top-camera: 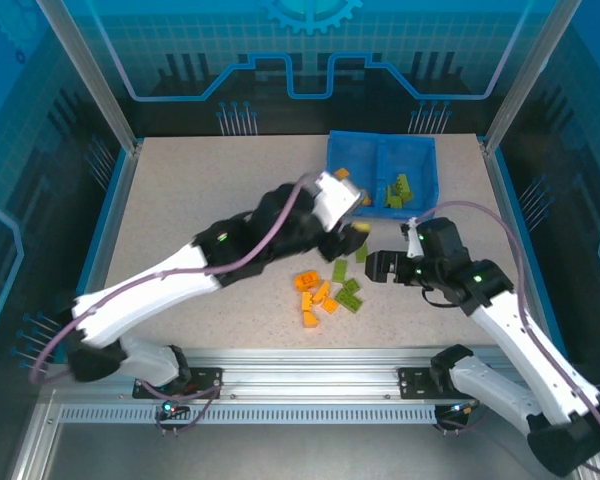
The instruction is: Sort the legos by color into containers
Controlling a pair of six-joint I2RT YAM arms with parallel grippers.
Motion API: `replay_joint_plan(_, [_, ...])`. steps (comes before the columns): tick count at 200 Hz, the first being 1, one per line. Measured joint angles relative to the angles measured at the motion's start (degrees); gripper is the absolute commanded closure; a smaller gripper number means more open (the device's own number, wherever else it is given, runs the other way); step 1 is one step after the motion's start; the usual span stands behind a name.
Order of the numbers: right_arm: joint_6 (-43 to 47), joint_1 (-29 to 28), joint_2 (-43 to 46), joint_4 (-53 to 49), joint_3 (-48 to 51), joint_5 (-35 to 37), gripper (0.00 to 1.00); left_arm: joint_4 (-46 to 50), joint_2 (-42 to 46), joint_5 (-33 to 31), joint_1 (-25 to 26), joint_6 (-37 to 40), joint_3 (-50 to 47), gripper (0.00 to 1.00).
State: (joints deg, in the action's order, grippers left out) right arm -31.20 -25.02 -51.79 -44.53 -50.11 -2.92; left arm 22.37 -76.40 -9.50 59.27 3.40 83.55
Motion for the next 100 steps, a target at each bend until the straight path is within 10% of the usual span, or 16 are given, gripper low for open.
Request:
replay_joint_plan(69, [4.52,-2.8,-26.97,8.98,-3.06,8.85,0.22,10.12,24.55,6.6,2.03,19.89,-25.38,0.02])
replay_joint_plan(100, [5.95,-2.8,-37.42,12.07,-7.15,11.98,0.3,8.81,31.54,7.1,2.03,27.28,-34.88,0.01])
